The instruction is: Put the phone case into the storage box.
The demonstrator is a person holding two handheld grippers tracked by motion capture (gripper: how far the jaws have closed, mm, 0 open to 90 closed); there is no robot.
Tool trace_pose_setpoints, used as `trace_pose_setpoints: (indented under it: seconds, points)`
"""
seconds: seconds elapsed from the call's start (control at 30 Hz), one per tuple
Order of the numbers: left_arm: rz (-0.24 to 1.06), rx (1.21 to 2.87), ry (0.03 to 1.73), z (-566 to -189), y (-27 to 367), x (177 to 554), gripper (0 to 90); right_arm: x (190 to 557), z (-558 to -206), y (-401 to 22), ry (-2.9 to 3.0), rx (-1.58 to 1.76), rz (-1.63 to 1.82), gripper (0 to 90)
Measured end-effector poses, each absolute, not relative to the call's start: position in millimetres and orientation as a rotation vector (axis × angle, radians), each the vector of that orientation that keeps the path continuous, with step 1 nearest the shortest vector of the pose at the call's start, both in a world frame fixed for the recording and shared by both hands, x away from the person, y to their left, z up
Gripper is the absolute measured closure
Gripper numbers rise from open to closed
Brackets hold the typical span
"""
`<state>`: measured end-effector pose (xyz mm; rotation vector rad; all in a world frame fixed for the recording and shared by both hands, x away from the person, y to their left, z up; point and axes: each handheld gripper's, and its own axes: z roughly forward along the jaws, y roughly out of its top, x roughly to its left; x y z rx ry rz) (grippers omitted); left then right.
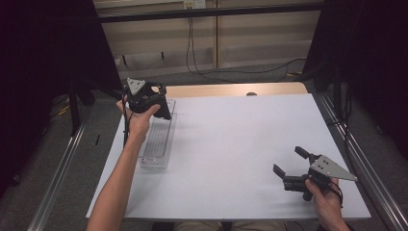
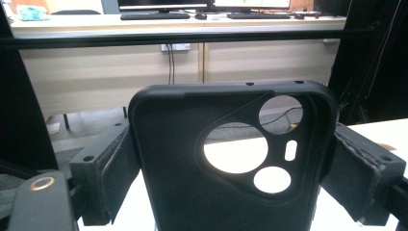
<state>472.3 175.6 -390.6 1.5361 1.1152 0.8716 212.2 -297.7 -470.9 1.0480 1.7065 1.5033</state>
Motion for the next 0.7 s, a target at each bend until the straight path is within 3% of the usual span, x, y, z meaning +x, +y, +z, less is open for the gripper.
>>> trace_pose_setpoints:
  seconds: [0.7]
  points:
    - [0.932, 1.5, 1.167, -400, 162, 489, 13.5, 212, -471, -298, 1.718, 1.039, 1.507, 0.0]
